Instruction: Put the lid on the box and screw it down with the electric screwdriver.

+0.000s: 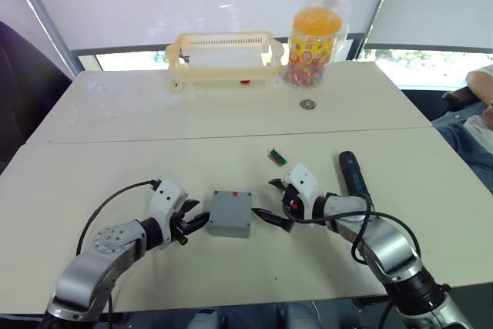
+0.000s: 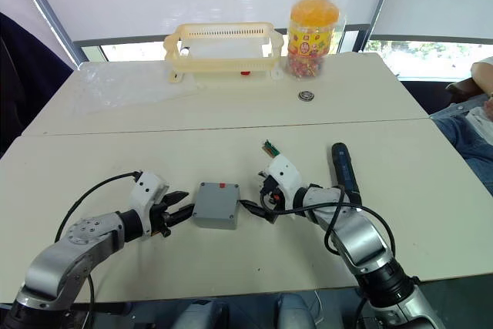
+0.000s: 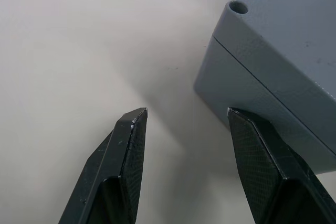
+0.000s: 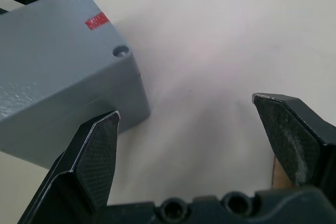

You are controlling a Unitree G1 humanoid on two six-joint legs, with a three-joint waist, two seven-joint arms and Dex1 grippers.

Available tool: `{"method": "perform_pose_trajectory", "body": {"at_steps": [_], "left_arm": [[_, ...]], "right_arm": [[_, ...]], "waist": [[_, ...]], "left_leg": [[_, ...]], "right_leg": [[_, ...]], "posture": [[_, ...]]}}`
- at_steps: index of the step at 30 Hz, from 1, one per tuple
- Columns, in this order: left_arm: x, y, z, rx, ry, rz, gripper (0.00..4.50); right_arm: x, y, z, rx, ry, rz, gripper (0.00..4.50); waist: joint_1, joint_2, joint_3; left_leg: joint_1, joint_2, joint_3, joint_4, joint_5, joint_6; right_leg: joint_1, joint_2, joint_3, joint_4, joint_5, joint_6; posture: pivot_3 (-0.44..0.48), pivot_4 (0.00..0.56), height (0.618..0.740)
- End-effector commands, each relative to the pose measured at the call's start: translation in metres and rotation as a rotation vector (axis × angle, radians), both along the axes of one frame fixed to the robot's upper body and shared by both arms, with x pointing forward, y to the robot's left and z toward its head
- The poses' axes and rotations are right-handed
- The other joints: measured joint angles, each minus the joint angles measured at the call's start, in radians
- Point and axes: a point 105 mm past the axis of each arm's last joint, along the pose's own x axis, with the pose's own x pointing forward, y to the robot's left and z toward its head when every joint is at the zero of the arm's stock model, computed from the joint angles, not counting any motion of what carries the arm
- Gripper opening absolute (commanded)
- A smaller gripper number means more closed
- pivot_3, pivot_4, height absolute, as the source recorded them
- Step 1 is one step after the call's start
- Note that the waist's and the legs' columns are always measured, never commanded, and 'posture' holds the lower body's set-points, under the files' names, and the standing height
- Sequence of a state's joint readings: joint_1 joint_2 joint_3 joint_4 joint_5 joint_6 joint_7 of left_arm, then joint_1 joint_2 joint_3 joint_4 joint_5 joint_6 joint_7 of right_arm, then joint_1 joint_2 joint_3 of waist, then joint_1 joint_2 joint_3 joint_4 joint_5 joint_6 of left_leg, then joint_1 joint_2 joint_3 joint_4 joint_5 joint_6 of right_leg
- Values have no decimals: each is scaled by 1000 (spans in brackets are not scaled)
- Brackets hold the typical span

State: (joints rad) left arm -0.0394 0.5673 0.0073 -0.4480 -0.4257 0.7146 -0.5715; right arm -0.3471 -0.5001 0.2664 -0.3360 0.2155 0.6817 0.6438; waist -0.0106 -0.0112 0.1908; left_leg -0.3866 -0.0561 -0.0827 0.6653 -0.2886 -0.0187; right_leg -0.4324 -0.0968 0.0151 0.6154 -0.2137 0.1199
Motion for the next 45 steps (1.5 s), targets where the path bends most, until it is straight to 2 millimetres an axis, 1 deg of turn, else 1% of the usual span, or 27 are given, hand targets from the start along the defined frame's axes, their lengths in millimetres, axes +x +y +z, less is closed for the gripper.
{"method": "perform_pose_trajectory", "body": {"at_steps": [1, 5, 6, 8, 9, 11, 13, 15, 20, 23, 26, 27, 29, 30, 40, 43, 45], "left_arm": [[-6, -2, 18, -14, -53, -56, 2470], [-5, 22, 36, 34, -68, -75, 2470], [-6, 28, 44, 50, -71, -98, 2470], [-8, 34, 59, 72, -72, -155, 2470], [-10, 36, 67, 79, -70, -185, 2470], [-12, 35, 81, 104, -74, -251, 2470], [-14, 31, 92, 131, -84, -313, 2470], [-15, 25, 99, 152, -95, -360, 2470], [-10, 12, 116, 120, -139, -380, 2470], [-6, 6, 121, 81, -156, -363, 2470], [-5, -1, 120, 58, -162, -359, 2470], [-5, -3, 120, 52, -163, -360, 2470], [-6, -6, 119, 44, -163, -357, 2470], [-7, -7, 118, 41, -162, -355, 2470], [-10, -8, 108, 43, -146, -336, 2470], [-10, -8, 106, 43, -143, -333, 2470], [-10, -8, 105, 45, -141, -331, 2470]], "right_arm": [[-3, 1, 34, 51, -80, 46, 4433], [-5, -15, 64, 146, -57, 49, 4433], [-4, -20, 72, 175, -48, 45, 4433], [6, -30, 85, 228, -44, 8, 4433], [11, -35, 87, 237, -43, -13, 4433], [31, -44, 82, 188, -62, -82, 4433], [56, -51, 73, 161, -82, -168, 4433], [72, -49, 64, 174, -57, -199, 4433], [93, -43, 41, 111, -63, -207, 4433], [102, -41, 37, 115, -77, -215, 4433], [109, -38, 36, 122, -95, -222, 4433], [110, -37, 35, 121, -101, -225, 4210], [112, -35, 33, 124, -100, -226, 3615], [113, -34, 32, 125, -100, -226, 3116], [114, -35, 28, 124, -100, -235, 3116], [114, -35, 28, 127, -100, -238, 2236], [114, -34, 27, 133, -97, -240, 1238]], "waist": [[0, 0, 0], [0, 0, 0], [0, 0, 0], [-1, 0, 0], [-1, 0, 0], [-1, 0, 0], [-3, 0, 0], [-5, 0, 0], [-8, 0, 0], [-8, 0, 0], [-10, 0, 0], [-10, 0, 0], [-10, 0, 0], [-10, 0, 0], [-10, 0, 0], [-10, 0, 0], [-10, 0, 0]], "left_leg": [[0, 0, 0, 0, 0, 0], [0, 0, 0, 0, 0, 0], [0, 0, 0, 0, 0, 0], [0, 0, 0, 0, 0, 0], [0, 0, 0, 0, 0, 0], [1, 0, 0, 0, 0, 0], [1, 0, 1, 0, 0, 0], [1, 0, 1, 0, 0, 0], [0, 0, 2, -1, 0, 0], [0, 0, 2, -1, 1, -1], [0, 0, 1, -1, 1, -1], [0, 0, 1, -1, 1, -2], [0, 0, 1, -1, 1, -2], [0, 0, 1, -1, 1, -2], [0, 0, 1, -1, 2, -3], [0, 0, 1, -1, 2, -3], [0, 0, 1, -1, 2, -3]], "right_leg": [[0, 0, 0, 0, 0, 0], [0, 0, 0, 0, 0, 0], [0, 0, 0, 0, 0, 0], [0, 0, 0, 0, 0, 0], [0, 0, 0, 1, 0, 0], [0, 0, 0, 0, 0, 0], [1, 0, 0, 0, 0, 0], [0, 0, 0, 0, 0, 0], [-2, 0, 0, 3, 0, 0], [-3, 0, 1, 4, 0, 0], [-3, 0, 1, 4, 0, 0], [-3, 1, 1, 4, 0, 0], [-4, 1, 1, 5, 0, 0], [-4, 1, 1, 5, 0, 0], [-4, 1, 2, 5, 0, 0], [-4, 1, 2, 5, 0, 0], [-4, 1, 2, 5, 0, 0]], "posture": [[0, 150, 740], [0, 150, 740], [0, 150, 740], [0, 150, 740], [0, 150, 740], [0, 150, 740], [0, 150, 740], [0, 150, 740], [0, 150, 740], [0, 150, 740], [0, 150, 740], [0, 150, 740], [0, 150, 740], [0, 150, 740], [0, 150, 740], [0, 150, 740], [0, 150, 740]]}}
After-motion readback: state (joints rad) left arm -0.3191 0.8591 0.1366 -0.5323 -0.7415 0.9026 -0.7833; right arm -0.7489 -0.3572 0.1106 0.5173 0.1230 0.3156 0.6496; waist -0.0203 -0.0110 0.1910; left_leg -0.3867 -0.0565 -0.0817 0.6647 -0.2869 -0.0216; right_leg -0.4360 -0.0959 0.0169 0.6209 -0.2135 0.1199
